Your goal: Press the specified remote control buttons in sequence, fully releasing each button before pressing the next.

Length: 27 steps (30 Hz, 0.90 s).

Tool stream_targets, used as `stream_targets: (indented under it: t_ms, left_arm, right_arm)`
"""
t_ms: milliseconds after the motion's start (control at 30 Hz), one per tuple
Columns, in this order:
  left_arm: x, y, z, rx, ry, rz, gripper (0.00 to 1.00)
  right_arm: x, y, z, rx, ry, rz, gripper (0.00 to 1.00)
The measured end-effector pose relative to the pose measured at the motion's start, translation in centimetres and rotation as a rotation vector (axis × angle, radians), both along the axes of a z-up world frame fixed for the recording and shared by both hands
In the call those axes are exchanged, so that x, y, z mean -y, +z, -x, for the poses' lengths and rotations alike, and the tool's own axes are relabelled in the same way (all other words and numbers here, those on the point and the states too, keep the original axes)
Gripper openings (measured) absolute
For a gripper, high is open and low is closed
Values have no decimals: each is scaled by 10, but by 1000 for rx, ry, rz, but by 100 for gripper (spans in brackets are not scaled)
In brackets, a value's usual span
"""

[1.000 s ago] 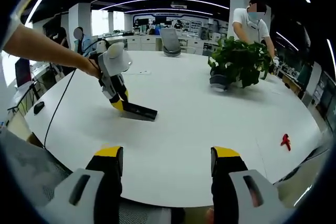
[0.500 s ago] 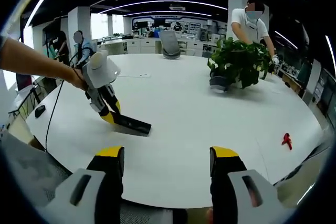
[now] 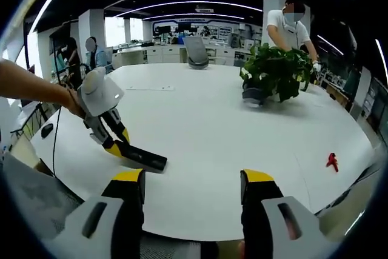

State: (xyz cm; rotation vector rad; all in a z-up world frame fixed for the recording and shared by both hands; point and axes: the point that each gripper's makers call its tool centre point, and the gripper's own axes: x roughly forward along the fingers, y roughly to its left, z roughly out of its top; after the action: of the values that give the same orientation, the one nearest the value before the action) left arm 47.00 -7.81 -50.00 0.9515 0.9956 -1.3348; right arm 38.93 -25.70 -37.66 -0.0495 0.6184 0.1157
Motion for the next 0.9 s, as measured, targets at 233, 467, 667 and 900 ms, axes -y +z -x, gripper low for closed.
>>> stream_targets:
  t_ms: [233, 467, 667, 900]
  left_arm:
    - [-7, -2, 28, -11, 10, 4, 22]
    - [-12, -4, 52, -15, 19, 3, 22]
    - [-14, -4, 67, -3, 22, 2, 22]
    - [-16, -5, 84, -4, 37, 7, 22]
  right_arm:
    - [-3, 1, 0, 2, 9, -7, 66]
    - [-2, 3, 0, 13, 3, -22, 65]
    - [-3, 4, 1, 18, 6, -26, 65]
    - [-4, 6, 1, 26, 4, -39, 65]
